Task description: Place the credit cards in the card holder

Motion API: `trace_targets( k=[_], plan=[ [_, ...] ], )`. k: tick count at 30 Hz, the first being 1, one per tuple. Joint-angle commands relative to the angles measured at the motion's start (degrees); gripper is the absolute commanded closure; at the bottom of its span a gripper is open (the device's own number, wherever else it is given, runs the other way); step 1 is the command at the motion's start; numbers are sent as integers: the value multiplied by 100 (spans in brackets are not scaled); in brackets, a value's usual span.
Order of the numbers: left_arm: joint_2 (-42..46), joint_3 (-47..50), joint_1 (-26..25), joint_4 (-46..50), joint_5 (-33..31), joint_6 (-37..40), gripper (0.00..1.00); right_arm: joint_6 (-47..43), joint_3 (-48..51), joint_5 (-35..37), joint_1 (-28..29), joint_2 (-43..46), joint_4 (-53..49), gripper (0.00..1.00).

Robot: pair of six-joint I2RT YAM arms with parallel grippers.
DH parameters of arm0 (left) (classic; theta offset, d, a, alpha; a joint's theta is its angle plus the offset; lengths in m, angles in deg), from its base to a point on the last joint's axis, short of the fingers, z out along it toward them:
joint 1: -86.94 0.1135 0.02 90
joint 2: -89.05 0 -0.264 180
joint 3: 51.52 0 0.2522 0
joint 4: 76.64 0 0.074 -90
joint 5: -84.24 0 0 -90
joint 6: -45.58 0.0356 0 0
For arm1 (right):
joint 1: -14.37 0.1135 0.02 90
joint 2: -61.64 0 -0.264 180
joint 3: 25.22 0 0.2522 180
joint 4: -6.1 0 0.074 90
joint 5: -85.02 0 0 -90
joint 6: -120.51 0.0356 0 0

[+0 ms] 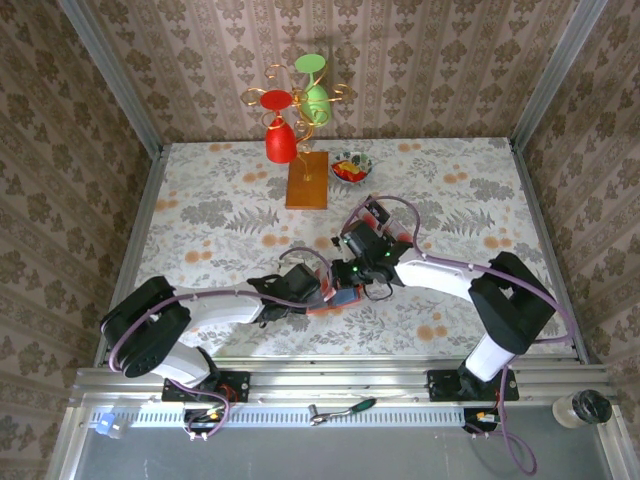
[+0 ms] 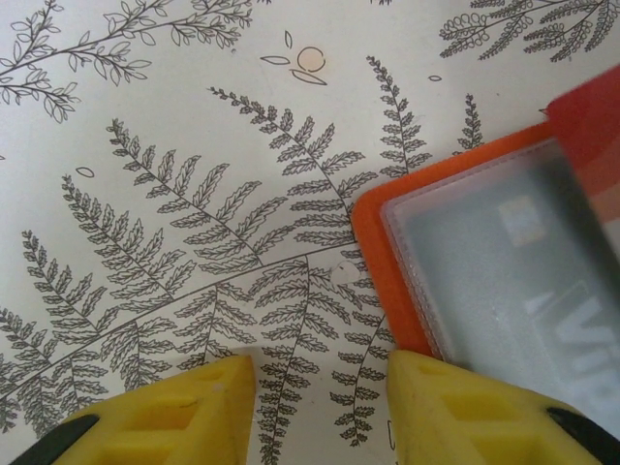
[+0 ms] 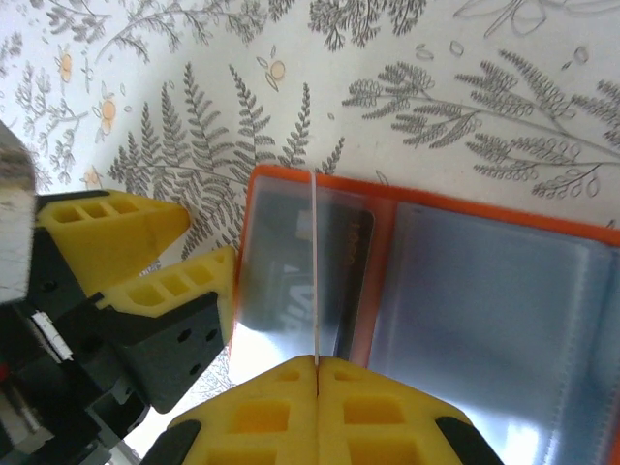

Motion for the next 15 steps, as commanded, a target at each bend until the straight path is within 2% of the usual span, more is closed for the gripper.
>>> trace_targets(
  k=[1,7,15],
  plan=[
    [-48,-123,57,200,-99,72,58,206,121,8,99,-171,215,100],
    [194,-181,277,229,38,192,58,406,182,302,199,-366,426,100],
    [289,-231,166,240,129,91,58,500,219,337,209,-403,555,100]
  ],
)
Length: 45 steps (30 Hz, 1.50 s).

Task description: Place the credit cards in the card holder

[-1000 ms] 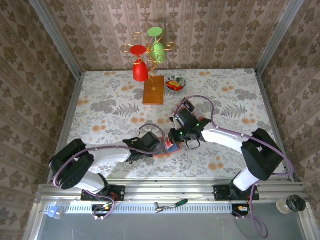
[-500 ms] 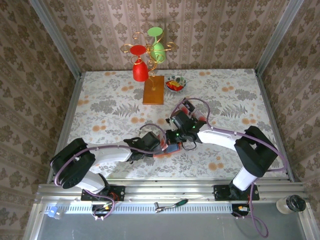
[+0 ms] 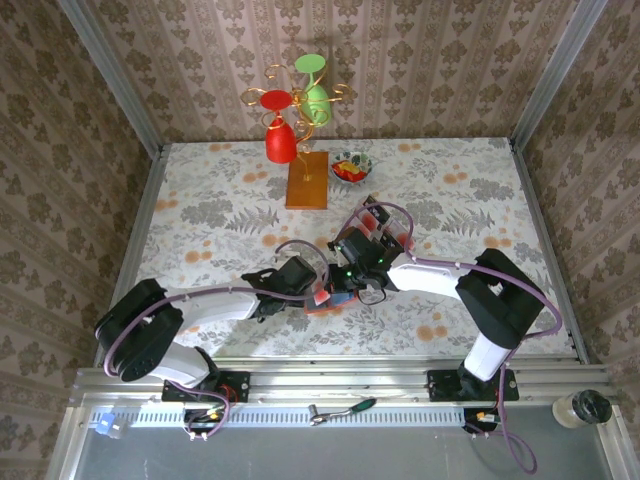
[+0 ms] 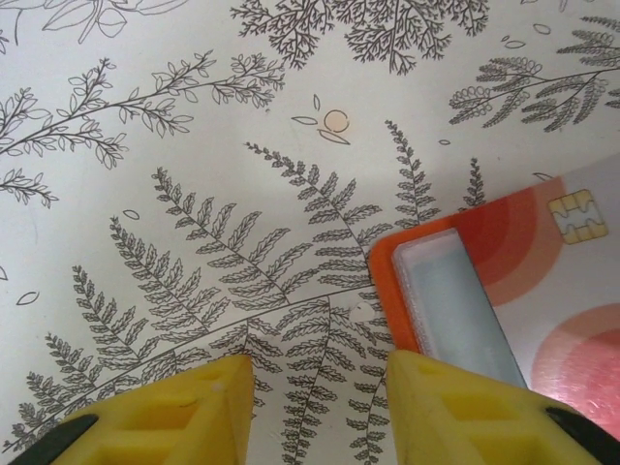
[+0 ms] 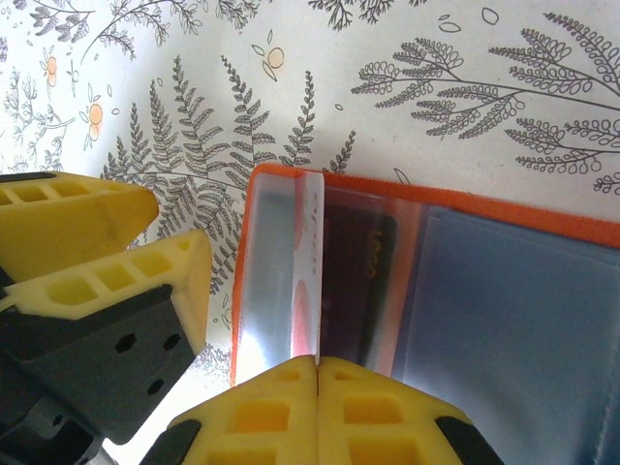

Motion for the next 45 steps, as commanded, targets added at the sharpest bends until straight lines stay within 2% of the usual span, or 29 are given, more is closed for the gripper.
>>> trace_targets(
  k=[1,18,27,40,45],
  plan=[
    [62,-106,-112,113,55,-15,58,111,124,206,37,-117,42,100],
    [-606,-198,-293,113,-132,-246,58,7,158,375,-2,206,-196,100],
    [-709,-225,-302,174,-141,-257,58,-79,380,557,-398,870,-388,100],
    [-834,-313,-311,224,-121,-231,58,403,1513,461,-516,1170,1341,100],
    [-870,-330,-311,222,-113,-227,59,496,1774,668,-516,1471,1588,100]
  ],
)
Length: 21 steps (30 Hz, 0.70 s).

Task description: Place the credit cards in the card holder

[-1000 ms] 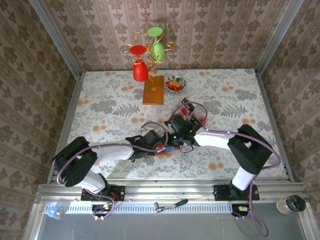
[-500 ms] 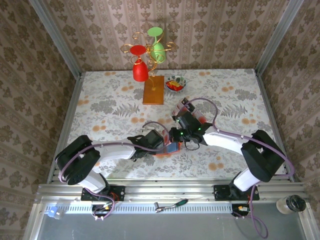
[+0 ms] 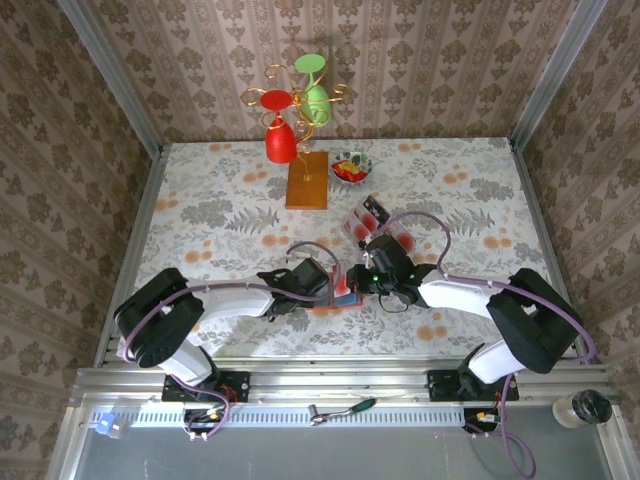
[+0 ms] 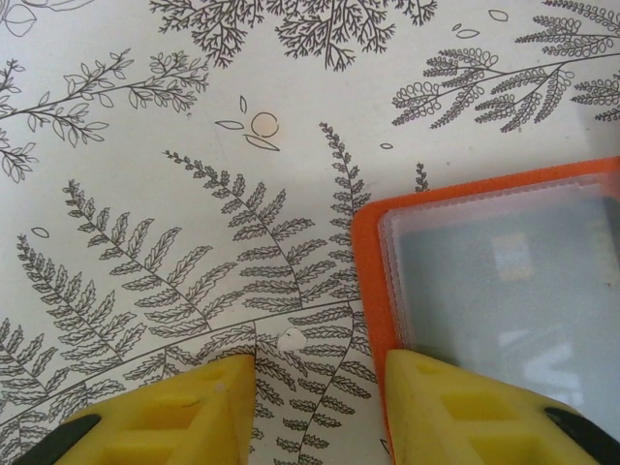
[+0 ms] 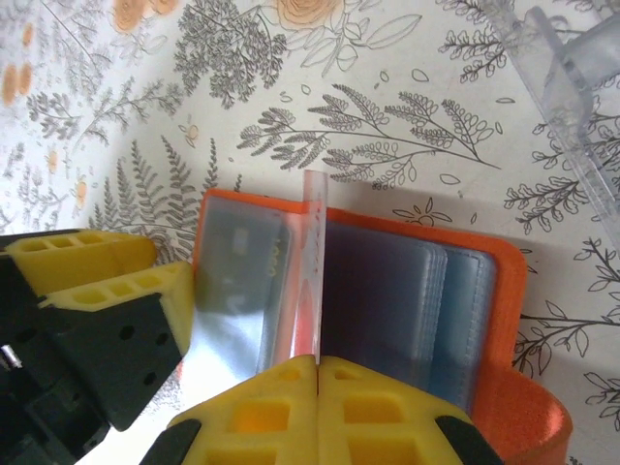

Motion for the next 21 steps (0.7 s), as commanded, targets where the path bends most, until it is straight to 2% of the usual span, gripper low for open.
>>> trace_targets(
  k=[1,21],
  plan=[
    [-187,-1,-38,361,42,-32,59,136,166,268,12,282,343,100],
    [-180,15,-46,327,45,-37,59,536,297,190,142,-252,1142,100]
  ],
)
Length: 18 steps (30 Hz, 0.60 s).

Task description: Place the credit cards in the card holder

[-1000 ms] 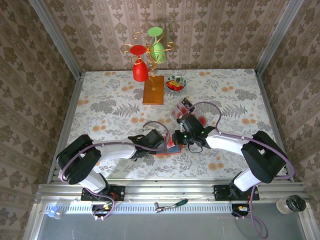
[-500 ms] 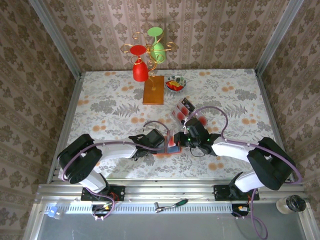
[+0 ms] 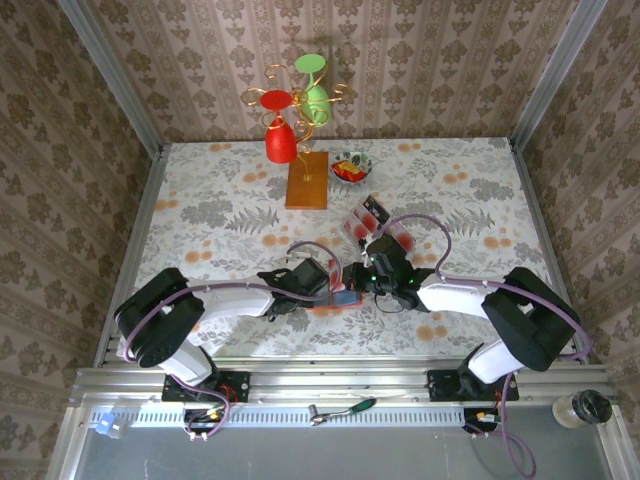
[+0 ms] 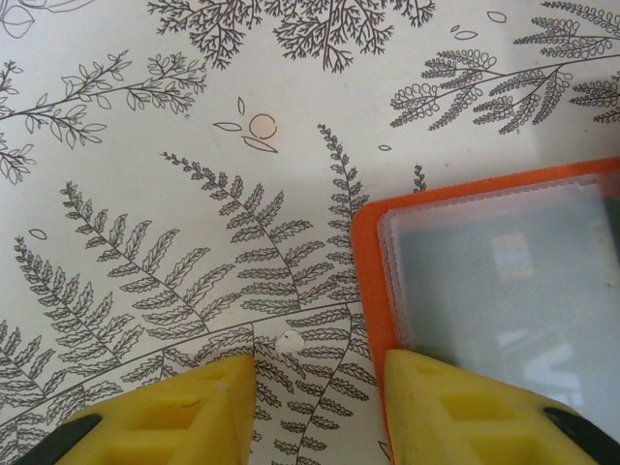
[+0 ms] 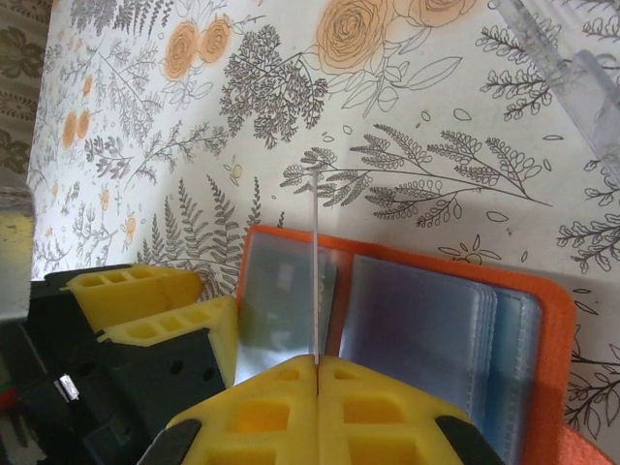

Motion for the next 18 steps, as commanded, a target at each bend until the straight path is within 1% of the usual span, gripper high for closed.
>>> trace_targets(
  k=[1,18],
  plan=[
    [-176,22,-45,325,45,-43,59,129,119,139,35,-92,252,100],
    [-195,-14,-53,316,52,-2,59,369,336,46,53,-174,555,100]
  ],
)
